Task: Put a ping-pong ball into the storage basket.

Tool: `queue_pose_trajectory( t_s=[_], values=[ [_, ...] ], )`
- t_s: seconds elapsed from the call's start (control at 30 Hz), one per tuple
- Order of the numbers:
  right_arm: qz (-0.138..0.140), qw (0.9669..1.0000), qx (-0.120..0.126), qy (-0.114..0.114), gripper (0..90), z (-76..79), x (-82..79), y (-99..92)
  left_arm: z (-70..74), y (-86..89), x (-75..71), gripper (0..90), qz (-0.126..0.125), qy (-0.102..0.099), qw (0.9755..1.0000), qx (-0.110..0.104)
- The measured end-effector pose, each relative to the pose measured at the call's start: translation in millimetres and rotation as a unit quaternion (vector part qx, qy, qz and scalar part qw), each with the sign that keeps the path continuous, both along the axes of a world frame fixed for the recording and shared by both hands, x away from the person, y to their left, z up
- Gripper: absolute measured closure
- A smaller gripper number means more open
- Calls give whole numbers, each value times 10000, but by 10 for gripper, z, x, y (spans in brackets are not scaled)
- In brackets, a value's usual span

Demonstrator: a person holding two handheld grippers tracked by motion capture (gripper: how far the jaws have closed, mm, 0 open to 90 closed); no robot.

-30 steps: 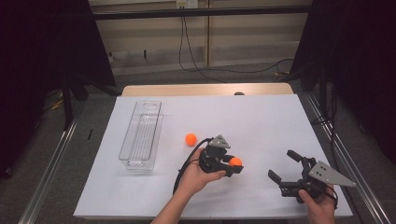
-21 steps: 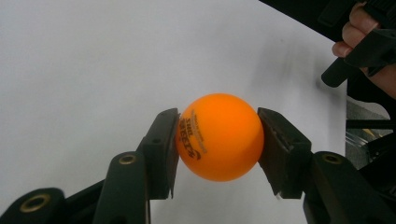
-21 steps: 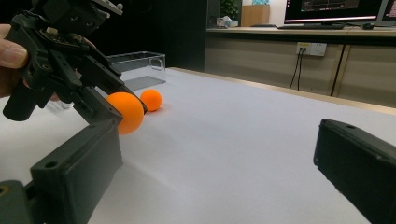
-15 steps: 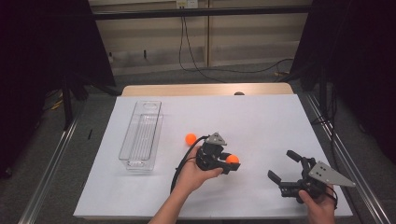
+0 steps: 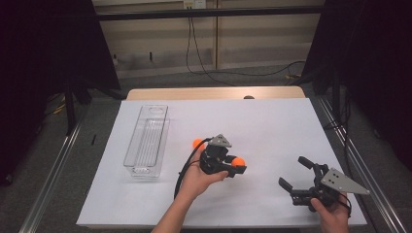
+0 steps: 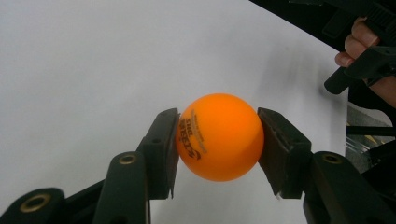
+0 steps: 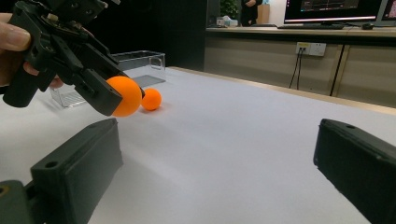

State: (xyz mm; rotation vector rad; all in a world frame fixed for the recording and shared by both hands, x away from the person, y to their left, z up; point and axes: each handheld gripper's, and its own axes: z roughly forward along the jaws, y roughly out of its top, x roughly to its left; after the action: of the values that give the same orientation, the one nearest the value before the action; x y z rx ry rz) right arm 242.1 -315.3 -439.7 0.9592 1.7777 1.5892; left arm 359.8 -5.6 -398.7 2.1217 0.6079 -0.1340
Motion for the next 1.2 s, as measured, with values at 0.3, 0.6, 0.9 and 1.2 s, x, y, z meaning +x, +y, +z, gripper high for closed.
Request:
queue_pose_trajectory(
  t_s=[0.3, 0.6, 0.9, 1.2],
  values=[
    [7, 10000, -15, 1, 6, -1, -3, 1, 25, 51, 27, 509, 66, 8, 10000, -32],
    [-12, 10000, -18, 8, 6, -3, -10, -6, 46, 81, 49, 509, 92, 10, 9999, -57],
    [-31, 10000, -21, 10, 7, -4, -13, -14, 69, 125, 71, 509, 135, -1, 9999, -56],
    [-36, 10000, -35, 3, 7, -2, -19, -20, 89, 167, 93, 508, 189, -8, 9998, -77]
  ],
)
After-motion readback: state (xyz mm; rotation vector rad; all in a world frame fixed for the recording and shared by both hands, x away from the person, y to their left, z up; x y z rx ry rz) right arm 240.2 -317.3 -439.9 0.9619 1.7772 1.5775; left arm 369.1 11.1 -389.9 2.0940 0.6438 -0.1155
